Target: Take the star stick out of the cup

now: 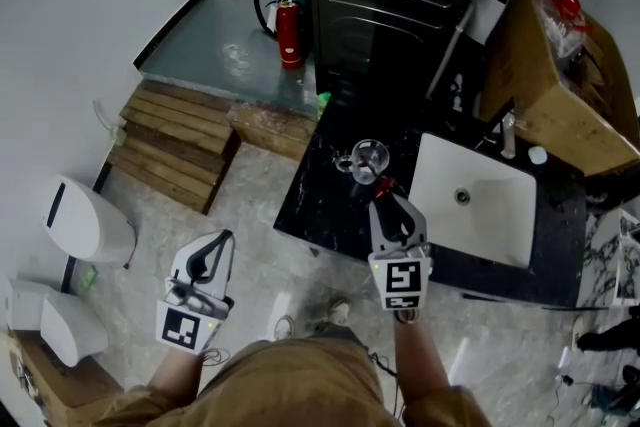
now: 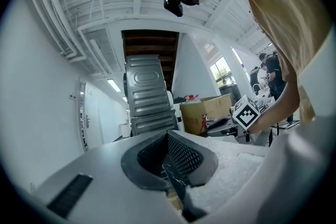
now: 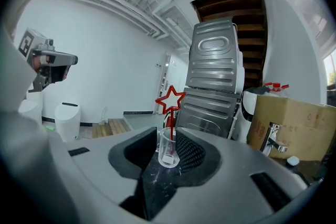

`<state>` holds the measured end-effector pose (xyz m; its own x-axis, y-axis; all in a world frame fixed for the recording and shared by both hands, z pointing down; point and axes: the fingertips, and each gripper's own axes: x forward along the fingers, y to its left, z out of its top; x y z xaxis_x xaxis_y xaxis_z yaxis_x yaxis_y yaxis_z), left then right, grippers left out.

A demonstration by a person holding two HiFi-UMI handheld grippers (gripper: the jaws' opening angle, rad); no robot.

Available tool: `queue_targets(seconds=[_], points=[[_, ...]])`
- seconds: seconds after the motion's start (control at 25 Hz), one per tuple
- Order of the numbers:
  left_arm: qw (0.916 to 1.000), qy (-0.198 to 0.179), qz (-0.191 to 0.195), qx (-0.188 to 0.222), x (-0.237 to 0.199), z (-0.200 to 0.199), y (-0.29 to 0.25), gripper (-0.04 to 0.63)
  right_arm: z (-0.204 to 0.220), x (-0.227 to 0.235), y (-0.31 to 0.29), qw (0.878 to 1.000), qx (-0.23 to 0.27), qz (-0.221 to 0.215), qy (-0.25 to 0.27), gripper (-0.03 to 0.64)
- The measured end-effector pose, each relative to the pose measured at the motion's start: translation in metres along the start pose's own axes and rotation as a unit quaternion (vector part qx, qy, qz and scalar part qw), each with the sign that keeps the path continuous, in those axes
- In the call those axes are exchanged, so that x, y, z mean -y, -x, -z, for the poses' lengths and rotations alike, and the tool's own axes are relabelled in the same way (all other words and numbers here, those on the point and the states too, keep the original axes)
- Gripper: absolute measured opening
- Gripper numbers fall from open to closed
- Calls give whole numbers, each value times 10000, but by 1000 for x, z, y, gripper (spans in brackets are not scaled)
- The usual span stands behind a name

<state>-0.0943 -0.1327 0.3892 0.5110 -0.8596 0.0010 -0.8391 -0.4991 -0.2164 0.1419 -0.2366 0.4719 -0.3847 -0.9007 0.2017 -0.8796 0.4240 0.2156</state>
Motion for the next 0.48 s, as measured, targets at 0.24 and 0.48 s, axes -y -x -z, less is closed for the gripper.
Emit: queue_targets(seconds=[0.24,0.48], points=[[10000,0,-30,-38,-1,3,1,1,4,1,-7,10000,-22,25,-9,103],[10000,11,-67,-6,-4,2,-2,0,7,2,-16,10000,-67,-23,0,100]])
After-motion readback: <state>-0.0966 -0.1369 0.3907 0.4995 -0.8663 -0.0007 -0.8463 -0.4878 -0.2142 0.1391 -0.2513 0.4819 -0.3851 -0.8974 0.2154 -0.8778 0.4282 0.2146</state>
